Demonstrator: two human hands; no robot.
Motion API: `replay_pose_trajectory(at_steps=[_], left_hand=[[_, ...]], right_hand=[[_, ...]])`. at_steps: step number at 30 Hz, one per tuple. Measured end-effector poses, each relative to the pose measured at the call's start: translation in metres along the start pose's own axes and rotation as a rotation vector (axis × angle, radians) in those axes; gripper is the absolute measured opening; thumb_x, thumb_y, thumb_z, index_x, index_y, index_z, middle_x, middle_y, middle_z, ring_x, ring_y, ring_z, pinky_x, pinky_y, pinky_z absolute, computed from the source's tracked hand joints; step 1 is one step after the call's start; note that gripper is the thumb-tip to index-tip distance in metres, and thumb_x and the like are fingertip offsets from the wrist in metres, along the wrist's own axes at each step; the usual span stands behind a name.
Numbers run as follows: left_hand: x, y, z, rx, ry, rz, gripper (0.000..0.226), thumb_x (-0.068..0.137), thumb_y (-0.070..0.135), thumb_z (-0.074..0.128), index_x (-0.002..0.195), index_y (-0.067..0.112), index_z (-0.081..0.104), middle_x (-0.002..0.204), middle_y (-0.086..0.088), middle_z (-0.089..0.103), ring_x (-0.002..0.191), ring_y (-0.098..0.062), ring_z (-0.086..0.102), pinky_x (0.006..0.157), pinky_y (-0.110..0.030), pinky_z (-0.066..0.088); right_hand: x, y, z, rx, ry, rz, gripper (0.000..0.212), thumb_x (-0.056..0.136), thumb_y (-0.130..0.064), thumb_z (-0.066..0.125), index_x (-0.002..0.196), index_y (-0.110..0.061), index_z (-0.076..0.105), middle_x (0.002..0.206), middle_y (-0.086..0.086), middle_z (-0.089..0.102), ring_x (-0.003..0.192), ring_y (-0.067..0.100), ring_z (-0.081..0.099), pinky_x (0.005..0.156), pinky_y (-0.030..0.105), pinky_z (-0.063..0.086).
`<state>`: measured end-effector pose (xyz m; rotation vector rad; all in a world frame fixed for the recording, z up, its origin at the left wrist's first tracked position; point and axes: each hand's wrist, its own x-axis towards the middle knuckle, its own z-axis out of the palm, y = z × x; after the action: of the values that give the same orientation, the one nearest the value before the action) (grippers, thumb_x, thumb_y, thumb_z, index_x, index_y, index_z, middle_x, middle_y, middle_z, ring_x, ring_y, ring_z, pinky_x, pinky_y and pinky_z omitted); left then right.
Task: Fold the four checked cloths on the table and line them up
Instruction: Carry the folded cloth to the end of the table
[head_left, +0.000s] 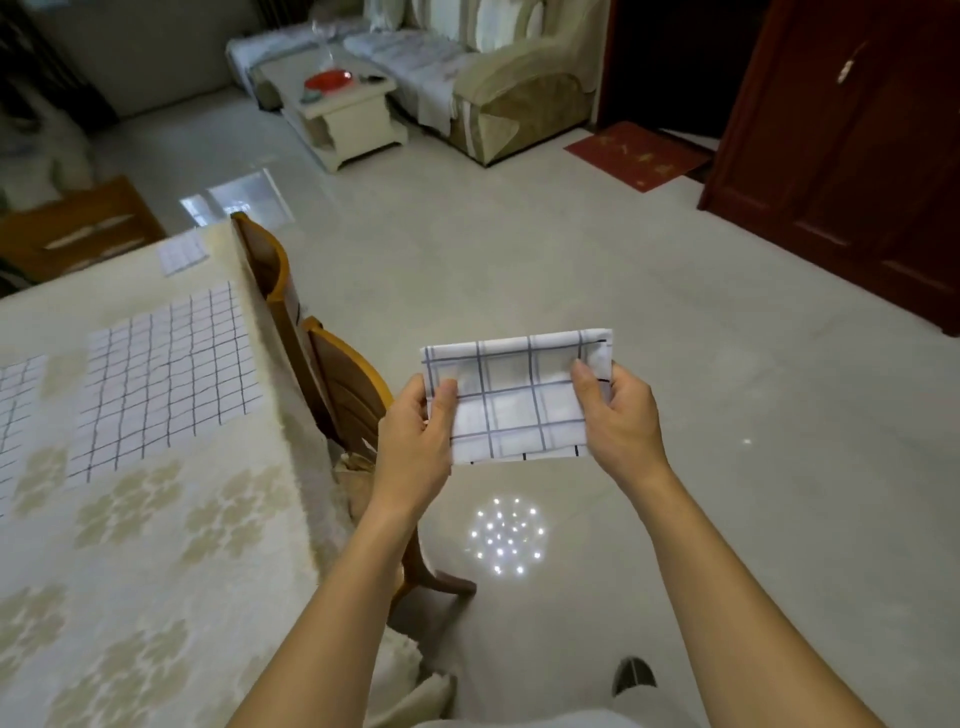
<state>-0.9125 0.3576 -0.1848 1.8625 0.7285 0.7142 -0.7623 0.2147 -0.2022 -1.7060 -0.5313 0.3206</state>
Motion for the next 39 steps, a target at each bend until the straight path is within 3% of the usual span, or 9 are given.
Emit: replay_pose_trajectory(at_steps=[3,7,12,15,21,26,31,35,39], left_hand=[[0.021,0.014,0.028,0.011,0.037,0.018,0.056,0.101,0.058,0.047,0.094,0.003,0.058,0.075,-0.024,0.053,0.066,-0.044,0.05,0.058,-0.058,0.046],[0.046,0.026,0.041,0.055,0.161,0.001,0.058,0.1,0.061,0.047,0.098,0.004,0.06,0.082,-0.025,0.058,0.073,-0.046,0.055,0.062,-0.062,0.049],[0.071,0.018,0.027,0.091,0.339,-0.091,0.047,0.102,0.056,0.049,0.099,0.011,0.06,0.084,-0.022,0.062,0.076,-0.042,0.061,0.062,-0.059,0.053],[0.103,0.007,0.025,0.058,0.412,-0.129,0.04,0.105,0.045,0.05,0.09,0.01,0.058,0.072,-0.019,0.052,0.061,-0.03,0.05,0.055,-0.047,0.045],[0.223,-0.007,0.057,-0.077,0.353,-0.111,0.039,0.104,0.042,0.05,0.073,0.018,0.046,0.059,0.011,0.04,0.055,-0.007,0.038,0.053,-0.025,0.033],[0.322,-0.014,0.047,-0.09,0.271,-0.112,0.044,0.104,0.043,0.05,0.086,0.004,0.056,0.069,-0.019,0.053,0.06,-0.019,0.048,0.054,-0.036,0.039],[0.385,-0.027,0.025,-0.05,0.331,-0.103,0.035,0.106,0.037,0.048,0.083,0.011,0.055,0.068,-0.004,0.054,0.059,-0.017,0.049,0.053,-0.025,0.038],[0.422,-0.05,0.012,-0.014,0.408,-0.149,0.038,0.107,0.037,0.047,0.086,0.006,0.054,0.071,-0.012,0.057,0.063,-0.027,0.054,0.056,-0.043,0.045],[0.47,-0.07,-0.005,0.085,0.586,-0.178,0.041,0.107,0.037,0.047,0.083,0.005,0.051,0.066,-0.01,0.052,0.058,-0.024,0.047,0.054,-0.043,0.04]], right_hand=[[0.039,0.002,-0.026,-0.014,-0.043,-0.037,0.046,0.102,-0.041,0.054,0.07,-0.012,0.04,0.062,-0.003,0.036,0.058,0.012,0.035,0.054,0.029,0.03],[0.082,-0.01,-0.032,0.025,-0.153,-0.076,0.042,0.103,-0.037,0.053,0.067,-0.021,0.039,0.059,-0.009,0.035,0.055,0.01,0.033,0.05,0.024,0.029],[0.131,-0.015,0.005,0.065,-0.303,-0.097,0.046,0.103,-0.04,0.052,0.069,-0.009,0.043,0.063,-0.003,0.038,0.059,0.012,0.037,0.054,0.027,0.032],[0.166,-0.018,0.027,0.024,-0.338,-0.141,0.048,0.104,-0.037,0.05,0.065,-0.017,0.031,0.061,-0.008,0.027,0.056,0.009,0.027,0.051,0.024,0.023],[0.276,-0.022,0.031,-0.106,-0.257,-0.184,0.052,0.102,-0.039,0.048,0.068,-0.003,0.034,0.061,-0.002,0.031,0.055,0.01,0.03,0.049,0.023,0.024],[0.372,-0.041,0.057,-0.152,-0.21,-0.217,0.047,0.104,-0.038,0.048,0.071,-0.004,0.05,0.062,-0.001,0.046,0.057,0.007,0.042,0.052,0.024,0.034],[0.431,-0.034,0.115,-0.047,-0.238,-0.167,0.056,0.103,-0.045,0.048,0.08,0.005,0.053,0.069,0.009,0.051,0.065,0.013,0.049,0.057,0.031,0.039],[0.479,-0.027,0.166,-0.012,-0.344,-0.156,0.053,0.104,-0.04,0.05,0.077,0.005,0.047,0.068,0.003,0.045,0.062,0.011,0.042,0.055,0.029,0.035],[0.539,-0.023,0.228,0.056,-0.528,-0.13,0.059,0.102,-0.05,0.044,0.08,0.005,0.045,0.071,0.002,0.044,0.065,0.013,0.042,0.058,0.029,0.036]])
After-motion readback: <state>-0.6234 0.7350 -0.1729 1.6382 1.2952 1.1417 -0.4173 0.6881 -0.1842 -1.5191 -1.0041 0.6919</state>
